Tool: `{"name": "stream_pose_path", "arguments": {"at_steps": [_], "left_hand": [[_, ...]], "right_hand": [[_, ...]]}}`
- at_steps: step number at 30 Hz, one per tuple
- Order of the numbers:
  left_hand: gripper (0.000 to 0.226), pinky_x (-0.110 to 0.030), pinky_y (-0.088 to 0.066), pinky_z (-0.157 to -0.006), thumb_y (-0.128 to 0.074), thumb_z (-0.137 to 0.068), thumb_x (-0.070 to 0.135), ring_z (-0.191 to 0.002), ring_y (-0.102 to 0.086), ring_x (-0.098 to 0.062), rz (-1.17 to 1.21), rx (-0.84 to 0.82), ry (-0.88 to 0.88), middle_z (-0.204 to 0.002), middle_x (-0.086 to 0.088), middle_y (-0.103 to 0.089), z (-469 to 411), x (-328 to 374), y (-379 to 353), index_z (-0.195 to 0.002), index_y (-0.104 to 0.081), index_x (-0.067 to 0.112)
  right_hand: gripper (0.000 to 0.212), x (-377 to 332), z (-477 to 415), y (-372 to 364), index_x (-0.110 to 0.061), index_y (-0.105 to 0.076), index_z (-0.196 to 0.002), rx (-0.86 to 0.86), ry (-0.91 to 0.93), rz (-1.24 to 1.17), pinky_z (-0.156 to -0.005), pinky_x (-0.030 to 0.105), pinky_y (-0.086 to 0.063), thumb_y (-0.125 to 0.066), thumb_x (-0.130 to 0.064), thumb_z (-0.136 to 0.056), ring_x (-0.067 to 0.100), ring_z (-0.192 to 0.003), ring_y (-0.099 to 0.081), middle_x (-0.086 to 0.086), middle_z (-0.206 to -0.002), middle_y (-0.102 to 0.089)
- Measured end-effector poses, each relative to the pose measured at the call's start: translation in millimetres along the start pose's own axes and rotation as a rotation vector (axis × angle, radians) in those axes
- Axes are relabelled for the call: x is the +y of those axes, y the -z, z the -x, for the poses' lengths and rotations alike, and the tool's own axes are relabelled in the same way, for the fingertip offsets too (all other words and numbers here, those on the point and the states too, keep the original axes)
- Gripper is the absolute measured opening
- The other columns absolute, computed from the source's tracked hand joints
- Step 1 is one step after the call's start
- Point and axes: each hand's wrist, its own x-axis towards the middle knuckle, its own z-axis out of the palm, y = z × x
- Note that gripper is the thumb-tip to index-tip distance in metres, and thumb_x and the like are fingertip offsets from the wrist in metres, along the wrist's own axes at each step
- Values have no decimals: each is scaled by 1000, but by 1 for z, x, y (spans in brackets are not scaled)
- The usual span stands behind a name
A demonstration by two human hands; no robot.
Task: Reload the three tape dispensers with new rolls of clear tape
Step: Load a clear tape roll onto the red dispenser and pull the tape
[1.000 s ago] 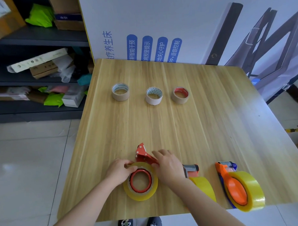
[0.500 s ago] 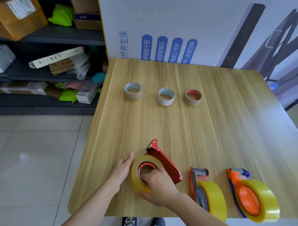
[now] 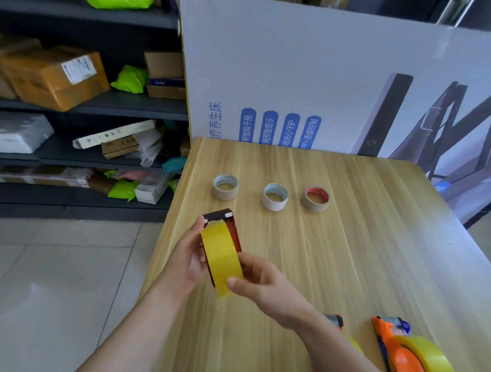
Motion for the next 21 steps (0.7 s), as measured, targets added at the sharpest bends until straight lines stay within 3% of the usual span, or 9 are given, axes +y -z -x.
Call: {"name": "stream_pose_path", "arguments": {"at_steps": [2,4,7,11,15,19,21], "left_hand": [[68,-56,-41,-103,-69,-73,39,-114,-59,-36,-2,22,-136,-121,-20,-63,6,12,-12,-132,-49,12],[64,-47,-55,-83,-69,-72,35,-96,-68,-26,-28,7,-269,-108,-11,-69,14,24,-27,-130,-48,17],[51,-33,-58,-67,-64,-76,32,-85,-69,-17,-82,-68,-410,-101,-6,-70,23,38,-45,-123,-51,17],[27,-21,-55,-63,-55,-88,18,-78,-68,-8,-100,-112,-530,-91,1,-70,33,52,-60,-114,-51,15],[22,-22,-56,-68,-54,-90,13,-83,-68,-9,-142,-146,-572,-90,5,-72,44,61,-68,-112,-53,16],[25,-26,-53,-69,-54,-93,18,-88,-66,-13,-202,-95,-568,-98,2,-71,48,74,-73,-118,-52,17],[20,-26,-53,-67,-54,-93,18,-85,-66,-12,-203,-91,-570,-96,2,-70,49,79,-74,-113,-55,20]], "right_hand": [[34,-13,-1,-2,-6,-59,-122,13,35,-25,-96,44,-48,-59,-17,-90,20,-100,-60,10,-108,-66],[34,-23,-4,-4,-7,-58,-119,44,42,-51,-92,40,-48,-57,-23,-89,18,-97,-59,10,-106,-65],[37,-34,-6,-5,-8,-57,-117,90,46,-93,-84,32,-51,-52,-29,-88,19,-96,-64,15,-108,-70],[30,-52,-6,-9,-14,-62,-112,125,85,-154,-68,22,-56,-49,-31,-91,14,-88,-72,6,-94,-77],[31,-64,-7,-14,-11,-63,-106,251,133,-132,-61,26,-56,-58,-39,-94,14,-76,-73,6,-84,-75],[17,-70,-3,-16,-11,-61,-111,188,182,-186,-69,23,-55,-59,-19,-96,15,-87,-73,8,-95,-76],[22,-73,-2,-18,-10,-59,-113,166,192,-201,-70,22,-55,-61,-12,-91,14,-88,-72,7,-96,-76]]}}
